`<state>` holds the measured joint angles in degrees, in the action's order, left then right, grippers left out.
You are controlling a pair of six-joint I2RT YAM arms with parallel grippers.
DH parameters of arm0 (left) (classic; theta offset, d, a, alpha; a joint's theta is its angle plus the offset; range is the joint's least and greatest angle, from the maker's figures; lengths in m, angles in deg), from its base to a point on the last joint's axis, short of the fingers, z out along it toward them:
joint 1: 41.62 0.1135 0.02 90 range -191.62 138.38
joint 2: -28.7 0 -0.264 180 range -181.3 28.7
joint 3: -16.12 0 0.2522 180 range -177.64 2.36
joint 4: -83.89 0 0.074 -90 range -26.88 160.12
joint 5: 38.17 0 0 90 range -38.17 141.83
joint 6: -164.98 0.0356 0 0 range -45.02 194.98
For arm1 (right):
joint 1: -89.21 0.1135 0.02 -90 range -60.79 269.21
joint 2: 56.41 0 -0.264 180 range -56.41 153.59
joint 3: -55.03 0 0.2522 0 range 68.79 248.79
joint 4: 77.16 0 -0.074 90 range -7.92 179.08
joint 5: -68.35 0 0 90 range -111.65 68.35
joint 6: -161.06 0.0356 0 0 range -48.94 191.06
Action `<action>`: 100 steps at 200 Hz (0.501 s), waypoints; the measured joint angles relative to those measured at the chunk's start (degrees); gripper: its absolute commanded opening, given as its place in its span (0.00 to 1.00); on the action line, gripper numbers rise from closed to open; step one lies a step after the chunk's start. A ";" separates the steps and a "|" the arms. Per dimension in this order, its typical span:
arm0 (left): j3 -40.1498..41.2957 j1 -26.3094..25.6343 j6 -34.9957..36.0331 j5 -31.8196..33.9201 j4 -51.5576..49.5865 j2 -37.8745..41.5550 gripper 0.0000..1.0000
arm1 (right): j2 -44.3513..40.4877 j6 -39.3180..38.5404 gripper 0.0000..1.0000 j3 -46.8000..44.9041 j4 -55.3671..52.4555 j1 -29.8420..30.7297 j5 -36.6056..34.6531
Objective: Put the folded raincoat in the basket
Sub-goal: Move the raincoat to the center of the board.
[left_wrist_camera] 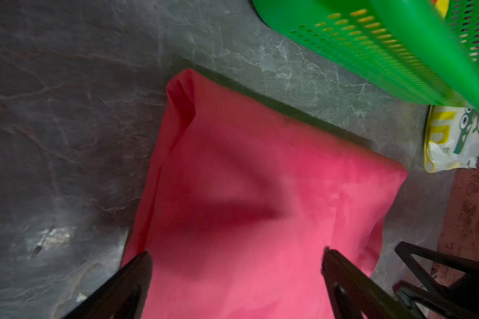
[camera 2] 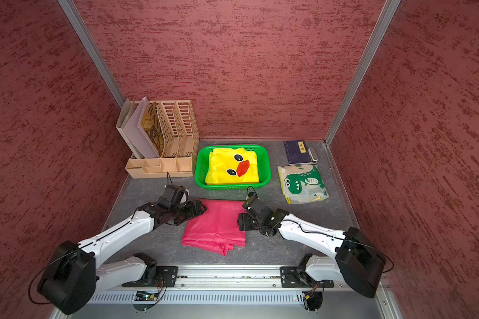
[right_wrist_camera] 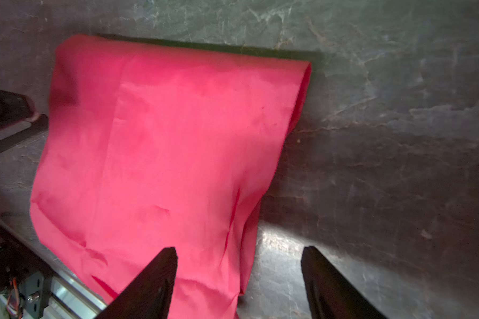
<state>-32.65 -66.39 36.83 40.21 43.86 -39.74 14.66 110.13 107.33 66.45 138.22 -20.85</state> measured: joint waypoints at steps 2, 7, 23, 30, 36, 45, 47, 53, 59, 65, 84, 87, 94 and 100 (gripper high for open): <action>-0.15 0.00 0.09 0.11 -0.17 -0.15 1.00 | -0.24 0.04 0.77 0.00 -0.15 -0.11 0.11; -0.68 0.00 0.28 0.46 -0.68 -0.70 1.00 | -0.74 0.15 0.77 0.00 -0.33 -0.39 0.52; -1.66 0.04 0.74 1.49 -1.73 -1.46 1.00 | -1.51 0.48 0.78 0.00 -0.37 -1.51 2.19; -1.81 0.17 1.05 1.70 -2.14 -1.42 1.00 | -1.49 0.59 0.78 0.00 -0.35 -2.08 3.17; -1.97 0.37 1.42 1.88 -2.64 -1.29 1.00 | -1.33 0.76 0.78 0.00 -0.33 -2.49 4.09; -2.25 0.59 1.92 2.16 -3.61 -1.01 1.00 | -0.76 0.98 0.78 0.00 -0.17 -3.17 5.42; -2.34 0.66 2.05 2.23 -3.80 -0.92 1.00 | -0.61 0.98 0.79 0.00 -0.15 -3.26 5.68; -2.54 0.76 2.43 2.29 -4.35 -0.68 1.00 | -0.02 1.09 0.79 0.00 0.09 -3.61 6.51; -2.82 0.92 2.97 2.27 -5.07 -0.33 1.00 | 0.57 1.20 0.79 0.00 0.31 -3.87 7.17; -3.06 1.03 3.41 2.10 -5.64 -0.04 1.00 | 1.33 1.31 0.80 0.00 0.55 -4.07 7.96; -3.52 1.09 5.16 0.48 -6.69 0.52 1.00 | 3.67 1.70 0.80 0.00 1.16 -4.37 9.68; -3.56 1.09 5.38 0.15 -6.82 0.52 1.00 | 4.02 1.86 0.80 0.00 1.31 -4.39 9.94; -3.58 1.09 5.81 -0.52 -7.19 0.50 1.00 | 4.85 2.12 0.80 0.00 1.81 -4.42 10.54; -3.58 1.09 6.14 -1.16 -7.61 0.42 1.00 | 5.60 2.34 0.81 -0.02 2.27 -4.46 11.06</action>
<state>-36.23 -65.30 42.97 39.06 36.26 -39.33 20.25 112.47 107.31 68.72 133.76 -9.79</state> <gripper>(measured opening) 0.997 0.802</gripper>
